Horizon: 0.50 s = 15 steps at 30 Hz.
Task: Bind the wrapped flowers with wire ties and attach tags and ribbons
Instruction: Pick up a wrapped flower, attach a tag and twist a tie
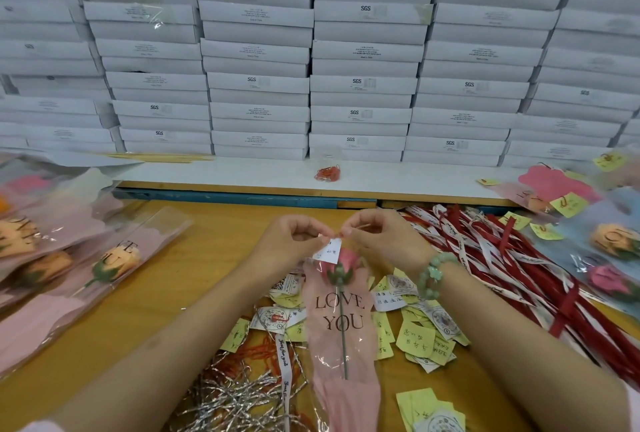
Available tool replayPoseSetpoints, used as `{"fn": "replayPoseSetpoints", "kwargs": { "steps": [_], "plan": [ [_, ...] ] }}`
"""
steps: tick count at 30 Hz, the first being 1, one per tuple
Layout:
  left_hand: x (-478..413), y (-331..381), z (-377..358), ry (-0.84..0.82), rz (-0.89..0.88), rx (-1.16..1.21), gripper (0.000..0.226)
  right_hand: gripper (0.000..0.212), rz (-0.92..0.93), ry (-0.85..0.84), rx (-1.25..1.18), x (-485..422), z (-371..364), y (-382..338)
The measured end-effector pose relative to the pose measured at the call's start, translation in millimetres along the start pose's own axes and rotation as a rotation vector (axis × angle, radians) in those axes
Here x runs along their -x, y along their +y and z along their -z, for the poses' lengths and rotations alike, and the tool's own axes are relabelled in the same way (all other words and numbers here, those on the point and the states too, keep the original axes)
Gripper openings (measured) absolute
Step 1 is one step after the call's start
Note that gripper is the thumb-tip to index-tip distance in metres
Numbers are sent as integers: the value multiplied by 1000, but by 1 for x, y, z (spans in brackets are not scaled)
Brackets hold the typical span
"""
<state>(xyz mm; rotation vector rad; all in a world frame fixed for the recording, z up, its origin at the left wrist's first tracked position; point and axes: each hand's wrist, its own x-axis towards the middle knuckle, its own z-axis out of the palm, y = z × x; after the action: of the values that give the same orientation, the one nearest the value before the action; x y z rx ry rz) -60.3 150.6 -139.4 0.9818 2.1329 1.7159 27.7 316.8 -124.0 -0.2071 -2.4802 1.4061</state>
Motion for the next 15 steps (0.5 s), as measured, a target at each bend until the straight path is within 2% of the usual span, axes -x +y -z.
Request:
{"fn": "replayPoseSetpoints", "kwargs": {
  "steps": [4, 15],
  "plan": [
    [0, 0, 1, 1, 27, 39, 10, 10, 39, 140, -84, -2, 6, 1],
    [0, -1, 0, 25, 36, 30, 10, 5, -28, 102, -242, -3, 6, 5]
  ]
}}
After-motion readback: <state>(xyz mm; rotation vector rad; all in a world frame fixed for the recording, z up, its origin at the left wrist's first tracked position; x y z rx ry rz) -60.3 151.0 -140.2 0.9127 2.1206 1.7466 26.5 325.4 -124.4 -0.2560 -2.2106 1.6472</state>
